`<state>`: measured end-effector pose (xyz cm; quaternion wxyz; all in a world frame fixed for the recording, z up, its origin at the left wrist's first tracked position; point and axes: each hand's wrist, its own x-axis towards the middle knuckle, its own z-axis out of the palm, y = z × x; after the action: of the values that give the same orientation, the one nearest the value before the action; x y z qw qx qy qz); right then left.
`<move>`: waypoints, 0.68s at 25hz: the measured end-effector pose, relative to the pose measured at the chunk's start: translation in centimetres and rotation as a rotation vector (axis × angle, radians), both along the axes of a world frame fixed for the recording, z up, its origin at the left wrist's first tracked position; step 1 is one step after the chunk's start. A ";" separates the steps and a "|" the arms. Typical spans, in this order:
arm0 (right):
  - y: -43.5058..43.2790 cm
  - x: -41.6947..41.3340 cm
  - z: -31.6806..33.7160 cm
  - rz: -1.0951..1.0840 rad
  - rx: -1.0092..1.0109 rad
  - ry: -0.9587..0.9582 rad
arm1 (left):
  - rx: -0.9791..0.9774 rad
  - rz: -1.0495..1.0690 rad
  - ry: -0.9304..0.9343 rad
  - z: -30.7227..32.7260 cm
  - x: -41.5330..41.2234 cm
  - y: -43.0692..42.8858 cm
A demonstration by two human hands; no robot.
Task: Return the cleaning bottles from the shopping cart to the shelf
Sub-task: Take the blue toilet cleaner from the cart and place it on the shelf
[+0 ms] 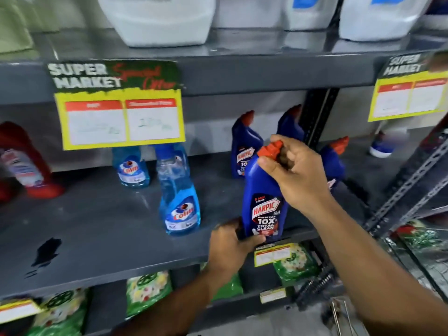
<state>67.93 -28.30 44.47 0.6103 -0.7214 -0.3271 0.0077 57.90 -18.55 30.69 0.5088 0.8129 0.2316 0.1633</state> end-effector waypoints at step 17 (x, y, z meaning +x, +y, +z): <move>0.3 5.9 -3.8 0.133 -0.096 0.042 | 0.384 0.194 0.098 -3.4 7.1 0.7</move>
<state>73.86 -28.04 40.68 0.5797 -0.7263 -0.3609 0.0791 65.03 -17.83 27.30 0.3147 0.8759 0.2978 0.2126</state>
